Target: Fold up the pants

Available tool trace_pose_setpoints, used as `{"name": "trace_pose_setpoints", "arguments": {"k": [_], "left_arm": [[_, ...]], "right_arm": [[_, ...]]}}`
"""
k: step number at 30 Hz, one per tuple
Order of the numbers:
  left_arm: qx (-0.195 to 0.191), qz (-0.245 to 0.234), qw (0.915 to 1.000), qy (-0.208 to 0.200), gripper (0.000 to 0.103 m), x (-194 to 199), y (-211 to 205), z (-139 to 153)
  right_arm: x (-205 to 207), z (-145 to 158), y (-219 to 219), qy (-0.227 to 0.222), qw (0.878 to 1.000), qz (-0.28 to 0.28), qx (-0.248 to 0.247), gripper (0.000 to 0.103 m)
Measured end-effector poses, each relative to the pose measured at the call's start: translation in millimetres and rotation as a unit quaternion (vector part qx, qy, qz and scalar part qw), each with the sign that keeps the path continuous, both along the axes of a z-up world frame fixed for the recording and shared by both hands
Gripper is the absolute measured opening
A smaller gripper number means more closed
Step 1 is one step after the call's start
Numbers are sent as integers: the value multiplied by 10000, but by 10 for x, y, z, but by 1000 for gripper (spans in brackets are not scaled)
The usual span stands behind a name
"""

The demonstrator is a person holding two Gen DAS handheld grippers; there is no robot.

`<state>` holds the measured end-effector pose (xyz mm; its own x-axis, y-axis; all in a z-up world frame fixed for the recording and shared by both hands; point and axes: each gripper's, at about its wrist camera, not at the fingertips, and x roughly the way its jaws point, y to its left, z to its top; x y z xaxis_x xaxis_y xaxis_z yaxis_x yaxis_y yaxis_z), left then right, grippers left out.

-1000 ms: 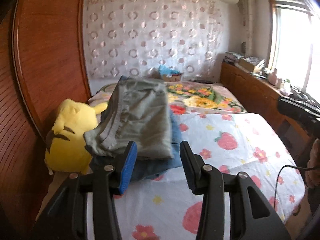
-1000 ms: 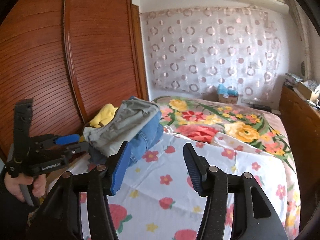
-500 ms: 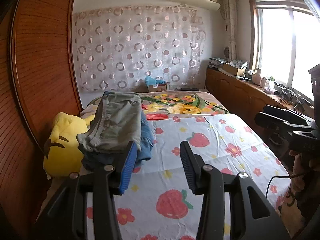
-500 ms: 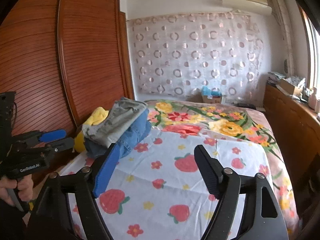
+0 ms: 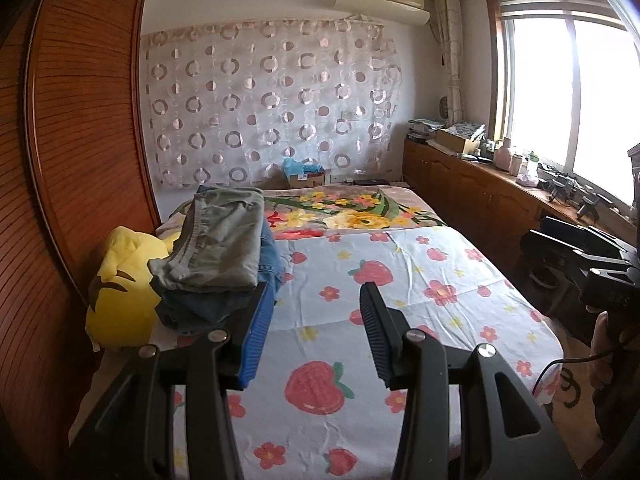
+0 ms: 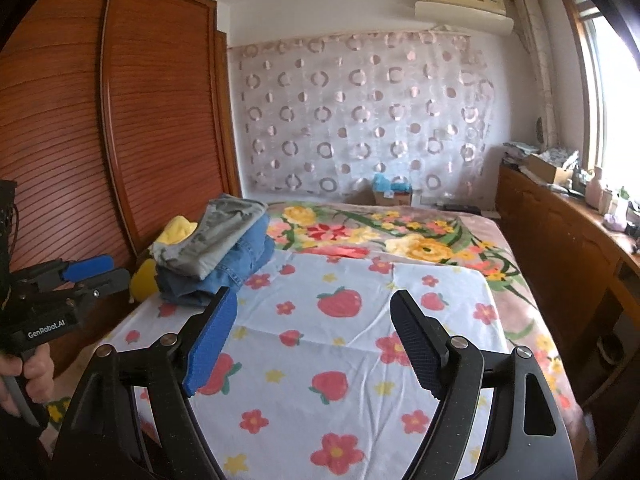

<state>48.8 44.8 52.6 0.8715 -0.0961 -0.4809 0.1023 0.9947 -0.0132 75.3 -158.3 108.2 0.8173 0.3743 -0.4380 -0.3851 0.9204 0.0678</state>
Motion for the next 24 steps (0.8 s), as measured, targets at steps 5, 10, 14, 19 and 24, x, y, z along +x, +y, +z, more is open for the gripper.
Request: {"name": "trace_pose_setpoints", "arguments": {"k": [5,10,14,19,24], "left_arm": [[-12,-72,9999,-124,44,-90,-113,103],[10,-117,9996,-271,44,-130,-180,239],[19,-145,9992,-378,44,-163,-224,362],[6,-151,9985,-527,44,-215,-259,506],[-27,-165,9978,-638,44,-310,-252,598]], "right_arm": [[-151,108,-116,-119,9998,-145,33,81],[-256,227,-197,-254,9993,-242,98,81],[-298,297,-246,-318,9989,-306,152,81],[-355,369,-275,-404,9984,-351,161,82],[-375,428,-284,-474,9981,-359,166,83]]}}
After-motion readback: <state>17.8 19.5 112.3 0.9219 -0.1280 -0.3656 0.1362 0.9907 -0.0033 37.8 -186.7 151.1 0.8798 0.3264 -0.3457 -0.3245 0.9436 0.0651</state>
